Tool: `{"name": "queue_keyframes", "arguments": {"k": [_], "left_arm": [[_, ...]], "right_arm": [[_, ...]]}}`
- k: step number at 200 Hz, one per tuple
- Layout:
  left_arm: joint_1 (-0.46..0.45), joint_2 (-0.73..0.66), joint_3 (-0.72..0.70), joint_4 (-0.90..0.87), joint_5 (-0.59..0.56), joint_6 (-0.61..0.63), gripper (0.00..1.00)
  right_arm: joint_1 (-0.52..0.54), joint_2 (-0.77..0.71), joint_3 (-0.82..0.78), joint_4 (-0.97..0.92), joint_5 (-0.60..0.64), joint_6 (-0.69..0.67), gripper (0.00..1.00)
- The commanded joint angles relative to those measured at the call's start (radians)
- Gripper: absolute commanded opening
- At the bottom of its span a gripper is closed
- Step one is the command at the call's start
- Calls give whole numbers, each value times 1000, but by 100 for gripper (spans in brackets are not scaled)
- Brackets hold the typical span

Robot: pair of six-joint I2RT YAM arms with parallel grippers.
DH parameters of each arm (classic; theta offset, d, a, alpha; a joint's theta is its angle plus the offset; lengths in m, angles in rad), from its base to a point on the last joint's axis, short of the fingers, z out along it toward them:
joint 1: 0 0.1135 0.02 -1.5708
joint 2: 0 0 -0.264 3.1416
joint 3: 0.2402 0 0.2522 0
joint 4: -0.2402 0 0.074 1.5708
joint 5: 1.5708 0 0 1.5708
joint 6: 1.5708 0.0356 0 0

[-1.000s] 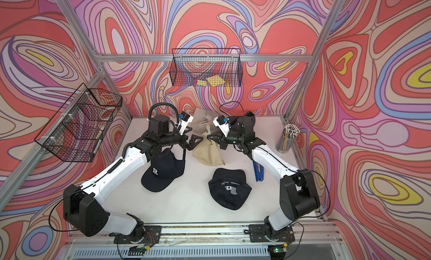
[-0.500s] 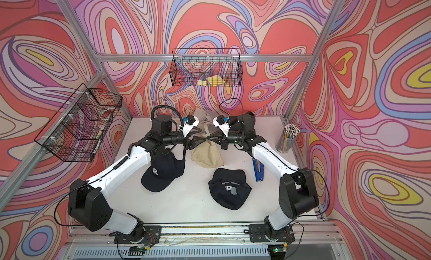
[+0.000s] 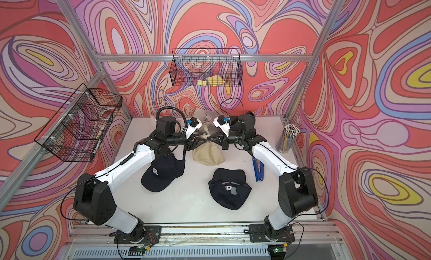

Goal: Open the adjustable buckle of the baseball cap
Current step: Pull the adjustable strap on the baseball cap.

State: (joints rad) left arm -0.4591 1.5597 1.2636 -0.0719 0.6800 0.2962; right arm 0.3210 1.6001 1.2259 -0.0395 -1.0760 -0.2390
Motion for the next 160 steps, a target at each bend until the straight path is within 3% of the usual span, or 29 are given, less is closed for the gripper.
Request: {"name": "queue_keyframes", "arguments": {"k": [1,65,99,160], "left_arm": [[0,12,30,1,8,18,48],[-6,15,27,30,42,-9,30],[-16,16,17,70,44,-70,0],[-22,-14,-85,287,61,-333,0]], "right_arm": [[-5,0,9,7,-48,-8,0],[-5,-1,-7,39,-63,25,0],[-5,0,-27,75,-46,67,0],[-5,18,-48,113,36,124,0]]}}
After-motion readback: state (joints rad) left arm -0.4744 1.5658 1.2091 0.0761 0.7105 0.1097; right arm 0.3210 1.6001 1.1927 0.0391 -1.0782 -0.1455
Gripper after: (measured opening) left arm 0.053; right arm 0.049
